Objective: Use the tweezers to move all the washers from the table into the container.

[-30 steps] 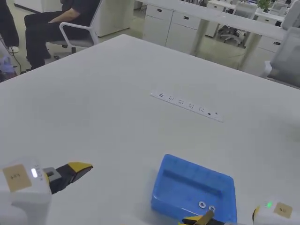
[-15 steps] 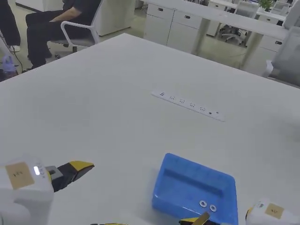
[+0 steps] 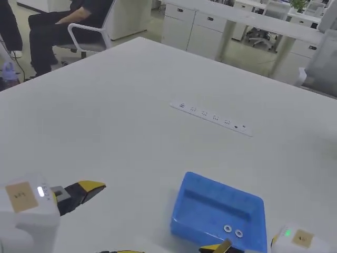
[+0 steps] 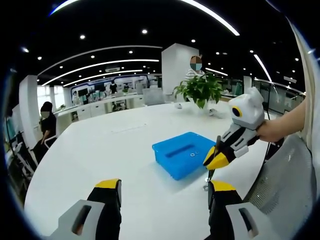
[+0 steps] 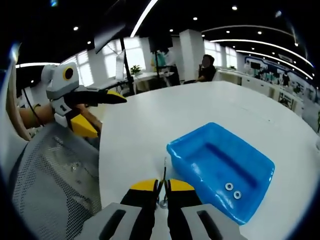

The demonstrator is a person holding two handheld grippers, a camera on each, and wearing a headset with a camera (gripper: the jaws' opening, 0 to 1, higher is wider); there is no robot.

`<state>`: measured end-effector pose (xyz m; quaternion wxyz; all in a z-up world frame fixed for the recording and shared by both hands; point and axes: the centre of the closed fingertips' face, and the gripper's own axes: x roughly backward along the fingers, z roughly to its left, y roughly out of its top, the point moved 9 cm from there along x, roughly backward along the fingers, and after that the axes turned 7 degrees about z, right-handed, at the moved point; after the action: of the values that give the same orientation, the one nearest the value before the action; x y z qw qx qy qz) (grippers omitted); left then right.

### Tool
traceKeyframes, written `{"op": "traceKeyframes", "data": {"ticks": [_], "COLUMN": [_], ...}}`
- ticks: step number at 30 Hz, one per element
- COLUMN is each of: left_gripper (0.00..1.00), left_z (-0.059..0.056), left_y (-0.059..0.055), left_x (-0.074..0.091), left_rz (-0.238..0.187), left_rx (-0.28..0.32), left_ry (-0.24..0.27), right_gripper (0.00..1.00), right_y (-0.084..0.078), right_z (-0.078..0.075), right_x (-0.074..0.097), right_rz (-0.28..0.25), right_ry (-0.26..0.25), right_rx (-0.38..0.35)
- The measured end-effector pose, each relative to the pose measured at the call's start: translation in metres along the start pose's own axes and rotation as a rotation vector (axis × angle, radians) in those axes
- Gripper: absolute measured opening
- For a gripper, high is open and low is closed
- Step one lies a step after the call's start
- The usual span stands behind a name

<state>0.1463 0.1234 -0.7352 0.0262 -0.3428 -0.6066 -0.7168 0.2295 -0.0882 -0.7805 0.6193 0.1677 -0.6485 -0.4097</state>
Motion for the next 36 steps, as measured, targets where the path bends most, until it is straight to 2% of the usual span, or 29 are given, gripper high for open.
{"op": "traceKeyframes", "data": {"ticks": [6, 8, 9, 14, 31, 36], "left_gripper": [0.71, 0.71, 0.71, 0.71, 0.7, 0.7], "left_z": [0.0, 0.001, 0.001, 0.0, 0.001, 0.001], "left_y": [0.001, 0.0, 0.0, 0.0, -0.001, -0.001], "left_x": [0.0, 0.0, 0.0, 0.0, 0.0, 0.0], "left_rz": [-0.004, -0.005, -0.005, -0.001, -0.003, -0.004], "left_rx": [0.004, 0.004, 0.004, -0.002, 0.002, 0.001], "left_ry": [0.0, 0.002, 0.0, -0.004, 0.001, 0.001], "right_gripper": [0.04, 0.04, 0.04, 0.03, 0.03, 0.03], "right_y": [-0.003, -0.007, -0.007, -0.008, -0.007, -0.007], "right_z": [0.009, 0.011, 0.01, 0.004, 0.005, 0.003], "right_x": [-0.003, -0.004, -0.003, -0.002, -0.003, -0.002], "right_rz": [0.012, 0.032, 0.02, 0.018, 0.021, 0.011], "right_ry": [0.007, 0.003, -0.007, -0.011, -0.012, -0.009], "right_rx": [0.072, 0.099, 0.1, 0.059, 0.055, 0.005]}}
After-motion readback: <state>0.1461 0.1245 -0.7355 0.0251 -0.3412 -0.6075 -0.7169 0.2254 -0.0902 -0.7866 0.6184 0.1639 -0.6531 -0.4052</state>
